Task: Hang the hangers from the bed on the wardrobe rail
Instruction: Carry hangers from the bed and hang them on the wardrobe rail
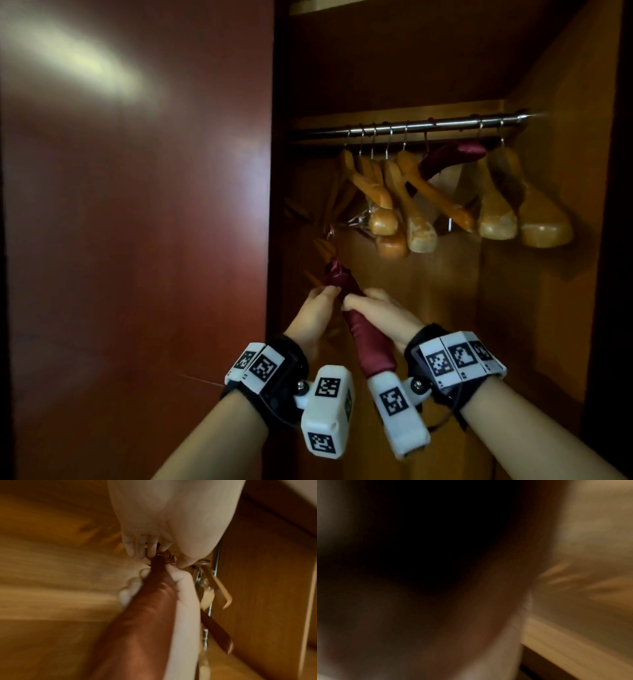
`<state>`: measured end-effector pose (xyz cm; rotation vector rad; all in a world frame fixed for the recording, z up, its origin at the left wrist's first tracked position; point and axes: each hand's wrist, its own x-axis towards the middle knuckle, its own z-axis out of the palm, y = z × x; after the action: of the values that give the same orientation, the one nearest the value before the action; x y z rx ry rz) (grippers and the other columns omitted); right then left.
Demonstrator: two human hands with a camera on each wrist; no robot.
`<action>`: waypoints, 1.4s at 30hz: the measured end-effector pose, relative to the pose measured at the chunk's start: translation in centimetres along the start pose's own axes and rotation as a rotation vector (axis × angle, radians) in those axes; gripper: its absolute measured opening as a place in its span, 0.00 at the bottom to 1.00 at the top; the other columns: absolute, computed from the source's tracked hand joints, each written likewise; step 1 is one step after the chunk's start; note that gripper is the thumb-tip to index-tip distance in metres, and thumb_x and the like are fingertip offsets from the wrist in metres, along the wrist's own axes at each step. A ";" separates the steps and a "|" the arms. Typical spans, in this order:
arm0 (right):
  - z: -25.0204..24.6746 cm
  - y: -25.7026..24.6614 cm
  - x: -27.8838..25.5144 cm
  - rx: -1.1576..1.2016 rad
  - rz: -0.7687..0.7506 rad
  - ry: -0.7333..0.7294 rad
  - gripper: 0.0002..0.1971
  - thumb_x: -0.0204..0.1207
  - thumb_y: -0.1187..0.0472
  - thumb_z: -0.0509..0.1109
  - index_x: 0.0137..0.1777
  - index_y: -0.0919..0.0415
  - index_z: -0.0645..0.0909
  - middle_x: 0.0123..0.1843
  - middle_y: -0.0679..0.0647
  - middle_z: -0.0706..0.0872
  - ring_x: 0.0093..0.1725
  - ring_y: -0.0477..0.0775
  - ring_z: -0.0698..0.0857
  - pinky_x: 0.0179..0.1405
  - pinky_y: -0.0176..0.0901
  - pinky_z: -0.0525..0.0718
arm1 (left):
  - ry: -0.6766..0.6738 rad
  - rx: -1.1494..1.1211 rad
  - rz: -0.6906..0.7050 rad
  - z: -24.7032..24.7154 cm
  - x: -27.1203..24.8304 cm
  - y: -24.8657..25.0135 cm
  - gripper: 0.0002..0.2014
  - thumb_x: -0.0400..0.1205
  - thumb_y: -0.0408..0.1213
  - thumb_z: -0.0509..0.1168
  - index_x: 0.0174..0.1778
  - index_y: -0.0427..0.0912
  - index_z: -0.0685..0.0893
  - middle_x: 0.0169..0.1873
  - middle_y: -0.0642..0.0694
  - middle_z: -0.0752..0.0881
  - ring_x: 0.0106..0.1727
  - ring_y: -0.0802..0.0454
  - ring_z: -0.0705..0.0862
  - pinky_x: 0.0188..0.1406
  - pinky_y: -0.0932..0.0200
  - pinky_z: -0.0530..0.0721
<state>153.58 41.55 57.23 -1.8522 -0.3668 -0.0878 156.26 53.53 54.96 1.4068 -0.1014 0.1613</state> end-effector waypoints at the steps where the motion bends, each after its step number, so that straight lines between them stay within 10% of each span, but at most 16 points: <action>1: 0.4 -0.7 0.5 0.020 -0.028 0.012 0.04 0.74 0.61 0.70 0.45 0.62 0.83 0.33 0.53 0.84 0.30 0.48 0.83 0.26 0.34 0.78 | 0.018 -0.006 0.003 -0.5 -0.2 0.2 0.14 0.86 0.45 0.56 0.64 0.42 0.76 0.37 0.46 0.80 0.38 0.50 0.80 0.40 0.55 0.78; 8: 1.8 -6.2 5.3 0.146 -0.076 0.060 0.19 0.69 0.58 0.72 0.55 0.72 0.82 0.41 0.60 0.85 0.28 0.50 0.84 0.25 0.34 0.79 | 0.045 0.002 -0.035 -2.8 -0.9 0.4 0.25 0.83 0.61 0.54 0.66 0.48 0.79 0.58 0.39 0.87 0.59 0.42 0.86 0.68 0.40 0.79; 14: 1.0 -11.4 7.9 0.345 -0.084 -0.016 0.04 0.68 0.62 0.66 0.36 0.62 0.77 0.37 0.59 0.78 0.25 0.53 0.76 0.24 0.37 0.74 | 0.060 0.018 0.002 -3.5 -1.0 1.0 0.24 0.86 0.58 0.51 0.71 0.49 0.76 0.61 0.42 0.84 0.57 0.46 0.83 0.50 0.54 0.82; 23: -0.1 -15.3 11.8 0.466 -0.109 0.126 0.20 0.74 0.63 0.72 0.65 0.66 0.76 0.45 0.60 0.83 0.34 0.55 0.84 0.19 0.35 0.81 | 0.065 -0.023 0.025 -2.8 0.0 1.5 0.20 0.87 0.53 0.54 0.67 0.45 0.75 0.49 0.44 0.80 0.48 0.49 0.81 0.42 0.57 0.82; 30: -0.2 -18.2 13.6 0.436 -0.121 0.156 0.29 0.63 0.58 0.74 0.65 0.63 0.76 0.52 0.60 0.82 0.47 0.61 0.84 0.34 0.45 0.84 | 0.059 -0.048 0.031 -1.9 1.1 2.0 0.19 0.87 0.52 0.55 0.67 0.44 0.75 0.50 0.44 0.80 0.49 0.49 0.81 0.42 0.57 0.83; 36: -0.7 -17.8 15.8 0.338 -0.155 0.240 0.18 0.72 0.61 0.70 0.62 0.65 0.75 0.58 0.61 0.81 0.58 0.64 0.82 0.64 0.57 0.81 | 0.074 -0.050 0.036 -2.1 1.9 1.7 0.20 0.87 0.52 0.55 0.69 0.44 0.75 0.52 0.44 0.81 0.51 0.48 0.81 0.45 0.56 0.84; 42: -1.2 -16.9 18.5 0.270 -0.198 0.177 0.23 0.80 0.63 0.64 0.75 0.65 0.72 0.72 0.62 0.78 0.69 0.62 0.79 0.69 0.53 0.79 | 0.080 -0.064 0.030 -1.7 2.2 1.3 0.21 0.86 0.51 0.56 0.70 0.42 0.75 0.49 0.45 0.80 0.48 0.50 0.81 0.42 0.58 0.84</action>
<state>166.27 48.73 77.63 -1.5251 -0.4156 -0.3203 158.20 55.48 56.32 1.3337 -0.0614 0.2370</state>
